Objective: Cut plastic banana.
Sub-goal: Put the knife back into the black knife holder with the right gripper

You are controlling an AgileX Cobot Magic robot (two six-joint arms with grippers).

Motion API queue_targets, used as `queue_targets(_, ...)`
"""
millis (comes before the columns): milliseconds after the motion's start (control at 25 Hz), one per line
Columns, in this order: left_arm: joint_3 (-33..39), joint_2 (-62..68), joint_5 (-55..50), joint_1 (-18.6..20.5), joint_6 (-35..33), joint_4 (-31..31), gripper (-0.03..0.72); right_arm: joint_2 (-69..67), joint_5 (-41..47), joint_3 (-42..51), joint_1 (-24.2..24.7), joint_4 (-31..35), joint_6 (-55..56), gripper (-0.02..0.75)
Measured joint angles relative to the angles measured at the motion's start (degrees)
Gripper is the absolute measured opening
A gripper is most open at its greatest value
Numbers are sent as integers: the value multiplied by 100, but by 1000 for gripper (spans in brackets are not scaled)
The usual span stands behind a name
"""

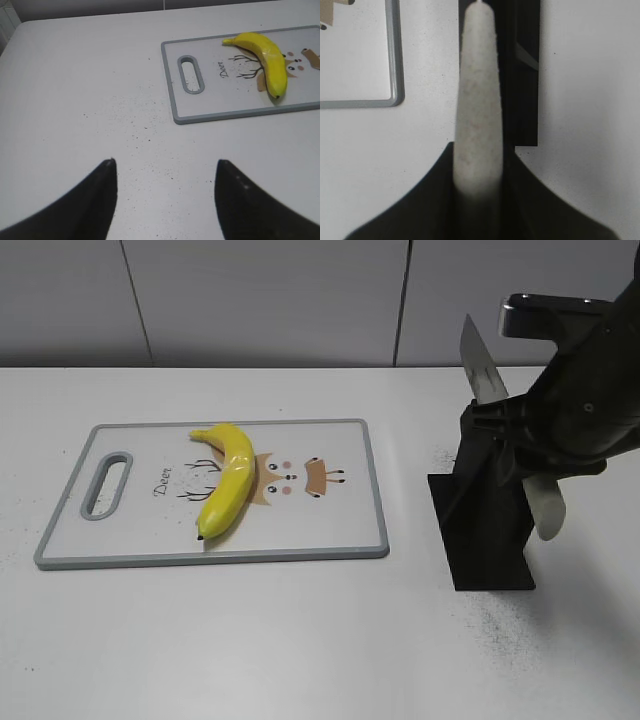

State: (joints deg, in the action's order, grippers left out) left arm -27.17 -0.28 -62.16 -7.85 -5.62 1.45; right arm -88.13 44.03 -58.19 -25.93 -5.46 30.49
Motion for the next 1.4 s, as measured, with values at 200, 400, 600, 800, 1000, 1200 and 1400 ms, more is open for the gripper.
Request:
queue_targets(200, 0, 0, 0, 0, 0, -5, 576, 48, -97, 12, 0, 11, 385, 158)
queue_targets(400, 0, 0, 0, 0, 0, -11, 574, 313, -101, 18, -6, -57, 453, 158)
queue_targets(600, 0, 0, 0, 0, 0, -21, 573, 331, 84, 18, -6, -57, 201, 158)
queue_targets(800, 0, 0, 0, 0, 0, -23, 573, 331, 135, 22, -6, -57, 136, 158)
queue_targets(1000, 0, 0, 0, 0, 0, -28, 573, 212, 273, 22, -6, -57, 134, 157)
queue_targets(1200, 0, 0, 0, 0, 0, -28, 573, 89, 439, 22, -6, 14, 103, 157)
queue_targets(1400, 0, 0, 0, 0, 0, -28, 573, 89, 458, 22, -6, 50, 30, 164)
